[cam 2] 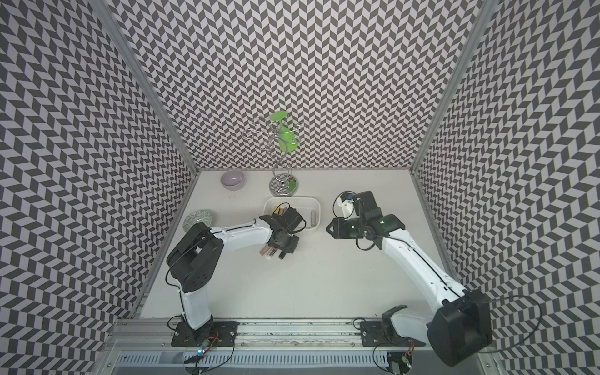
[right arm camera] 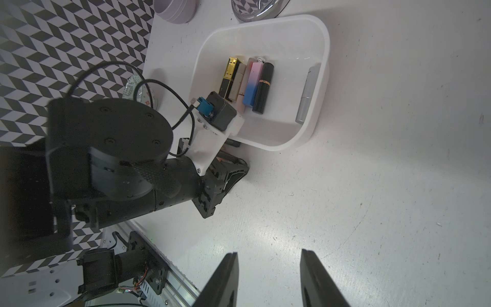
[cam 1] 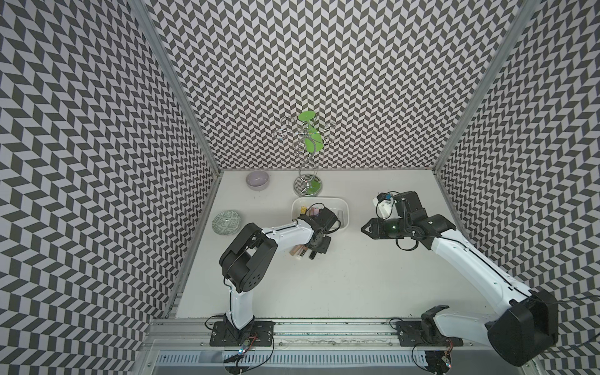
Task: Put the lipstick into the storage box
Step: Pick up the lipstick at the center of the board.
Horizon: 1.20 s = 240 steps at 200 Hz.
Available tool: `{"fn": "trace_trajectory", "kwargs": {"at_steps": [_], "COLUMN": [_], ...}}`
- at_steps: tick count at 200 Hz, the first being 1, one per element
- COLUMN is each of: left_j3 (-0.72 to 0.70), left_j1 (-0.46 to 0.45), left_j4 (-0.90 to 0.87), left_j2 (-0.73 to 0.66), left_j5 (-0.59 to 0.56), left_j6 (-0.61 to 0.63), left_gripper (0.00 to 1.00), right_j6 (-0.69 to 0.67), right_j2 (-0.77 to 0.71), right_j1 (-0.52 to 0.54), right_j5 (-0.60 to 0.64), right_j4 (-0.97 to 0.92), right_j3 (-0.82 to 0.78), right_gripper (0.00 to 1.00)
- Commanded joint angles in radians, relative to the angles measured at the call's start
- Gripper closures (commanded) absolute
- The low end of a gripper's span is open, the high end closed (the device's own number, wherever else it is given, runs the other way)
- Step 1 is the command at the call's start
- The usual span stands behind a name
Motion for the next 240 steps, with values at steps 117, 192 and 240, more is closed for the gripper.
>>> {"fn": "trace_trajectory", "kwargs": {"at_steps": [117,192,240], "left_j3": [0.073,-0.012,-0.08], "left_j1": [0.06,0.232,0.266], "left_j4": [-0.056,0.167,0.372], "left_j2": [-0.127,-0.387,-0.531], "left_j5": [0.226,0.734,0.878], "left_j6": [-0.016,-0.184,-0.298], "left_gripper": [0.82,0.8,0.76], "right_j6": [0.005,0.073,0.202], "right_j2": [-0.009,-0.005,-0.046], "right_j1": [-0.015,-0.082,-0.094], "right_j5": [-0.049,-0.262,-0.488], "right_j4": [0.017,0.114,0.338], "right_j3": [0.082,0.154,0.088], "right_gripper": [0.57,0.56,0.49]}}
